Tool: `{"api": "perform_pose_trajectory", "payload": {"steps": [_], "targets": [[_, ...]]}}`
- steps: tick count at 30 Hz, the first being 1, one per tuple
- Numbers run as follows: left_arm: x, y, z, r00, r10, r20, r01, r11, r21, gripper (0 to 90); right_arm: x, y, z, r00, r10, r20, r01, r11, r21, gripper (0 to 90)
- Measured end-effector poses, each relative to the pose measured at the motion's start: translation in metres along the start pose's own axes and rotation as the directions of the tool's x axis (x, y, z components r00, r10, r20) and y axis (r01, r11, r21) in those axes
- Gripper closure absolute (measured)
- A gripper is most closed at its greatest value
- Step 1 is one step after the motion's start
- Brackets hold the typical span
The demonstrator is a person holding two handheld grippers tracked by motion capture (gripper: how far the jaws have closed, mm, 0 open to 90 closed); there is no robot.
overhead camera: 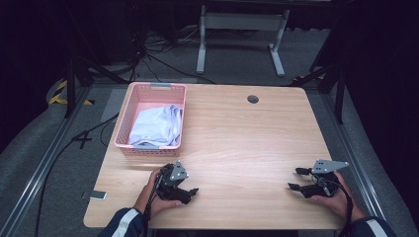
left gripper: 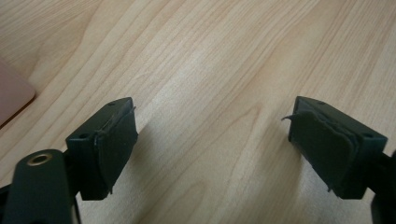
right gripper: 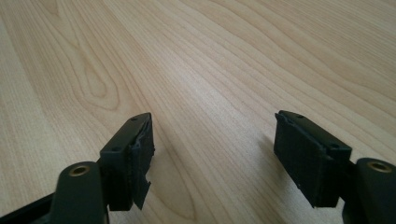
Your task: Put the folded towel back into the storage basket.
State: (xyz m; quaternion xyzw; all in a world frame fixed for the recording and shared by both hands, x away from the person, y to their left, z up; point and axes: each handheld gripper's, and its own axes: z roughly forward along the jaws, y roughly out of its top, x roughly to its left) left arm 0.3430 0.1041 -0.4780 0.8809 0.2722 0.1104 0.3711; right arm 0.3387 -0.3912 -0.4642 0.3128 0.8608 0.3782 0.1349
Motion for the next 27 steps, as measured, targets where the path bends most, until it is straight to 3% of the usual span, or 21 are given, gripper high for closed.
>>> {"api": "perform_pose_trajectory", "payload": {"steps": [4,27], "targets": [[0.0018,0.0004,0.001,1.0,-0.005,-0.006,0.005,1.0,-0.002,13.6,0.0047,-0.001,0.002,0.9993,-0.032,0.021,0.032,0.999,-0.002,24.6],[0.0032,0.001,0.0018,1.0,-0.004,0.003,0.004,1.0,0.001,13.1,0.0051,-0.0011,0.0031,0.9994,-0.024,0.026,0.024,1.0,-0.007,23.4]]}}
